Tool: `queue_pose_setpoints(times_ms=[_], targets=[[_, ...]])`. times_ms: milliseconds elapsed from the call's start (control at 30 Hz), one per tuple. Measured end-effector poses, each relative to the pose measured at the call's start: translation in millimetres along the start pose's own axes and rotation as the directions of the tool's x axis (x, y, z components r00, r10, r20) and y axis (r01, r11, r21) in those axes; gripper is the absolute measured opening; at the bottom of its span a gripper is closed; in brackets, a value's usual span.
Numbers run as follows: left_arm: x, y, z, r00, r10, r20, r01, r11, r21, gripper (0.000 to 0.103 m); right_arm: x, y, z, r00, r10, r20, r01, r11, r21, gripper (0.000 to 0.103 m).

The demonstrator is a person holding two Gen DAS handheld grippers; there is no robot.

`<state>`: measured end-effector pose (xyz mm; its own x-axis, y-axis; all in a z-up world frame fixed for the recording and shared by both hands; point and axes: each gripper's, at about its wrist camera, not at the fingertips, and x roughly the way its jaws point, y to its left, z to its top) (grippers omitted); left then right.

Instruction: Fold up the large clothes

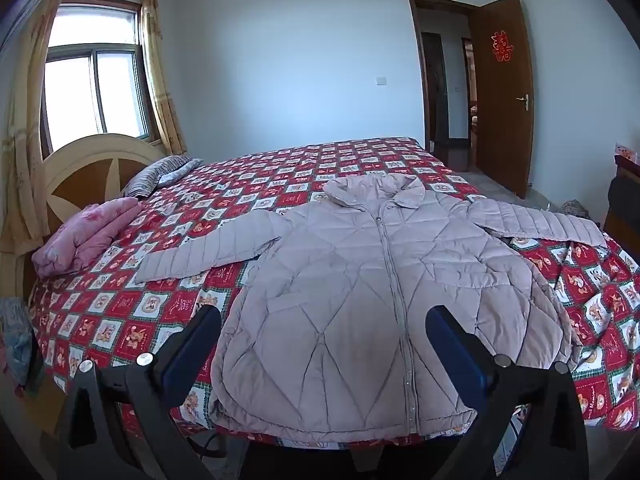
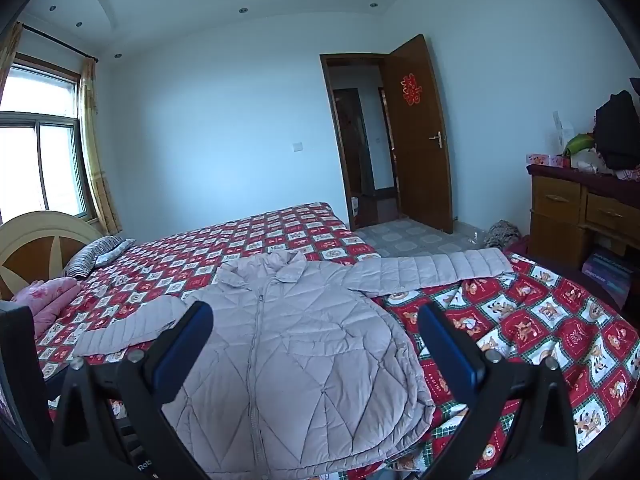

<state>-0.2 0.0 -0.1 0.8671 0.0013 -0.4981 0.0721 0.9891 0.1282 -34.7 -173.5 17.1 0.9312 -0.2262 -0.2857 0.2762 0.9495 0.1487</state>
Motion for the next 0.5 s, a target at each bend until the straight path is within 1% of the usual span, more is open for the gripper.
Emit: queue_pose_setpoints(times_ms=[133,267,333,500], targets=[[3.6,-1.6,-1.9,1.0,-0.005,-0.007,0.005,1.0,-0.007,0.102,0.0,1.2,-0.3,1.0,0.007,-0.002,-0.007,1.0,0.004,0.103],[-1.3,-7.2,-4.7,1.0,-0.017,0.002,0.017,1.0,0.001,0.102,-0.7,0.6,-1.2,1.0,0.006,-0.004,-0.006,1.0,0.005,0.103],[0.7,-0.1,-2.4,1.0,-0.022,-0.011,0.022,1.0,-0.015,0.102,0.1,1.3,-0.9,1.0,0.008,-0.006,-0.008,1.0,0.003,0.103],[0.9,0.0,-1.0,0.999,-0.034,-0.014,0.034,0.999,-0.023,0.102,0.1,1.8,-0.9,1.0,0.008,-0.008,-0.008,1.0,0.004,0.103]])
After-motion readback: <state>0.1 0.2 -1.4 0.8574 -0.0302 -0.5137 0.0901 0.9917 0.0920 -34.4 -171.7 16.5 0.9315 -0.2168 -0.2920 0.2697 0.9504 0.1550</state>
